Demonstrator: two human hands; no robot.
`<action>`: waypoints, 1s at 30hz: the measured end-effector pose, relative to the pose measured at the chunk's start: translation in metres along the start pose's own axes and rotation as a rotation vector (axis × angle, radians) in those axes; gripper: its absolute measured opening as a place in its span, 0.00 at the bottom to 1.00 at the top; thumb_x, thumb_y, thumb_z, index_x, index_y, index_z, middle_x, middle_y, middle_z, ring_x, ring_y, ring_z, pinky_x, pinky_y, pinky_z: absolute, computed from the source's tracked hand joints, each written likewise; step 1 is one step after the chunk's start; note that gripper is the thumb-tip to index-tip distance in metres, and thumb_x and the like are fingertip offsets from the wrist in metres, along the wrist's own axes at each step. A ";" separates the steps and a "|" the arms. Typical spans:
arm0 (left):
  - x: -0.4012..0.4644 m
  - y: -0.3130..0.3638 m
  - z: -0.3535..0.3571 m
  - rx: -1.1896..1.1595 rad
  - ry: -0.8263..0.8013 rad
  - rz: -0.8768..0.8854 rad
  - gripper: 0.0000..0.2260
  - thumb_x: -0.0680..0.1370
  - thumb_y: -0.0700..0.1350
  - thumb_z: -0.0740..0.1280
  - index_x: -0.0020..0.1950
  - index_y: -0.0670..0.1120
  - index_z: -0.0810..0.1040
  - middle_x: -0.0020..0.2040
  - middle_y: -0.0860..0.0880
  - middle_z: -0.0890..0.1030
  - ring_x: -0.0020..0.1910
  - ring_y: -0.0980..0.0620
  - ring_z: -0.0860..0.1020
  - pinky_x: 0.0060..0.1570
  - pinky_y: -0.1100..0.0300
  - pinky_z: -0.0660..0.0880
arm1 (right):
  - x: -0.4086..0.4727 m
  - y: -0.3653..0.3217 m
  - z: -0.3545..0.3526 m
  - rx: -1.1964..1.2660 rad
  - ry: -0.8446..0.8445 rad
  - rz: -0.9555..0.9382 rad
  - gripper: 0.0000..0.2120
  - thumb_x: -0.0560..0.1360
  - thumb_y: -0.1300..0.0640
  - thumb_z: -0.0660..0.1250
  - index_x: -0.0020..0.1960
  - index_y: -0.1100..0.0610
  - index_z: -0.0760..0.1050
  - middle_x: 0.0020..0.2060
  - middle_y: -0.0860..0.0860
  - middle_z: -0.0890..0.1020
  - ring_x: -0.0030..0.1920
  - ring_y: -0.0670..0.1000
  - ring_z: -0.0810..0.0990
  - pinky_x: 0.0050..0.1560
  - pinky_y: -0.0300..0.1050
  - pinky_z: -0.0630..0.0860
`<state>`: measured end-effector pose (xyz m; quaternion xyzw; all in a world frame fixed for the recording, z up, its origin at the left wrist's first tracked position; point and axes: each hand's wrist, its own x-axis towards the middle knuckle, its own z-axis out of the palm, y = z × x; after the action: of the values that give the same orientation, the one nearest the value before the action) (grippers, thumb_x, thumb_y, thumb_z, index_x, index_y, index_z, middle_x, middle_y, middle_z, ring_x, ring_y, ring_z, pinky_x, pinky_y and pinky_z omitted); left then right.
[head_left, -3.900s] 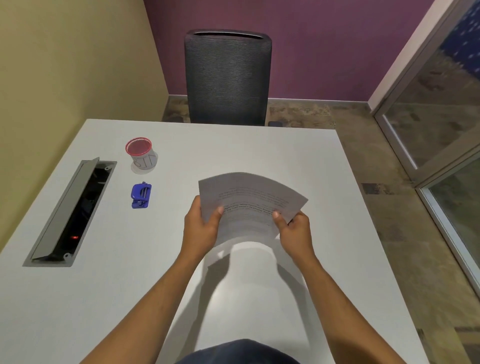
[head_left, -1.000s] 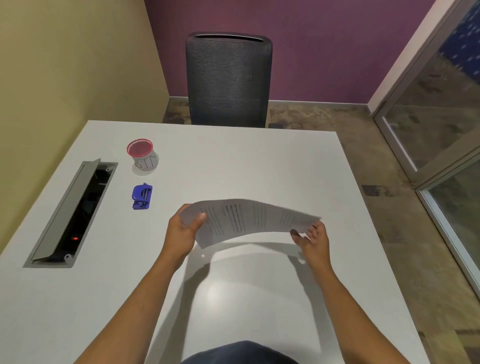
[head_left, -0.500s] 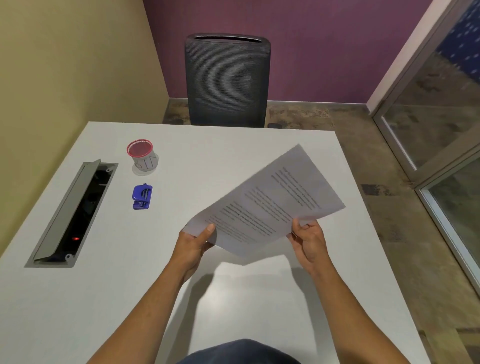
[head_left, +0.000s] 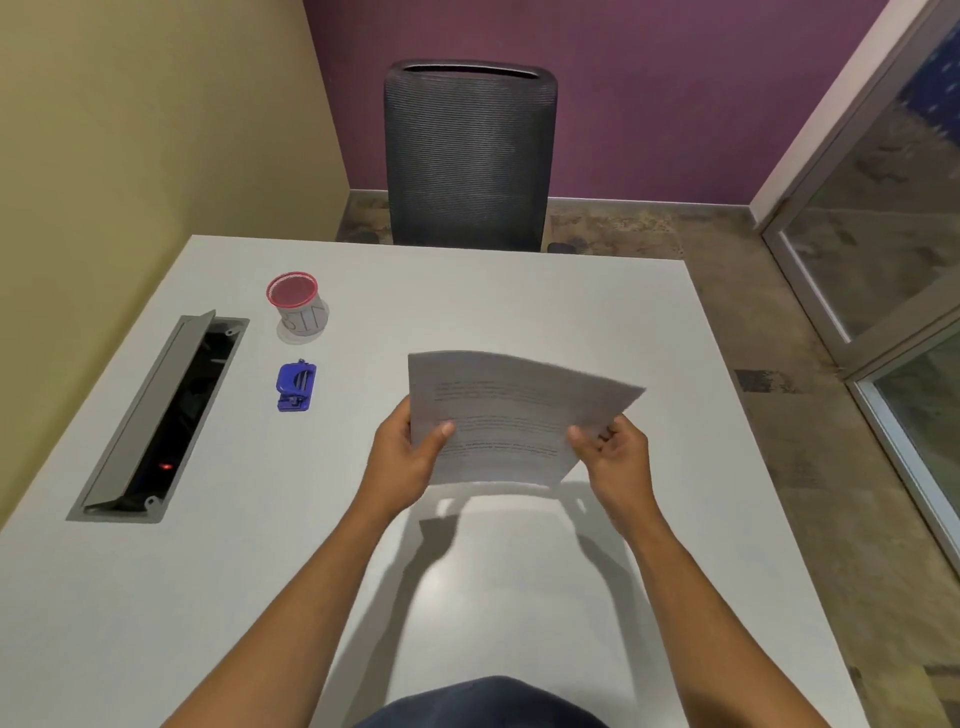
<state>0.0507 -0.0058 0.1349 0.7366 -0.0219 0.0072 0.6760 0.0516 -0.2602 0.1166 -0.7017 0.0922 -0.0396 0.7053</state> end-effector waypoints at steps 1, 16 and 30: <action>-0.002 -0.004 0.003 0.014 0.037 0.011 0.15 0.76 0.46 0.68 0.59 0.64 0.75 0.57 0.55 0.82 0.57 0.54 0.80 0.55 0.60 0.77 | 0.000 0.001 0.001 -0.011 -0.003 -0.001 0.13 0.75 0.65 0.70 0.52 0.49 0.79 0.46 0.42 0.86 0.48 0.43 0.84 0.47 0.33 0.78; -0.003 -0.060 0.008 0.223 0.112 -0.196 0.07 0.81 0.43 0.61 0.57 0.52 0.68 0.50 0.60 0.77 0.46 0.71 0.77 0.39 0.77 0.71 | -0.014 0.039 0.015 -0.162 -0.061 0.142 0.13 0.78 0.66 0.64 0.55 0.50 0.77 0.46 0.41 0.85 0.46 0.37 0.83 0.40 0.28 0.77; 0.041 -0.087 -0.032 0.017 0.190 -0.496 0.07 0.81 0.38 0.61 0.57 0.49 0.70 0.50 0.52 0.82 0.44 0.57 0.83 0.42 0.65 0.78 | 0.008 0.072 0.042 -0.064 -0.240 0.326 0.18 0.77 0.63 0.68 0.66 0.54 0.73 0.60 0.47 0.83 0.59 0.49 0.82 0.54 0.40 0.80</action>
<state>0.0964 0.0322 0.0523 0.7211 0.2227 -0.0894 0.6499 0.0617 -0.2190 0.0439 -0.6993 0.1208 0.1621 0.6857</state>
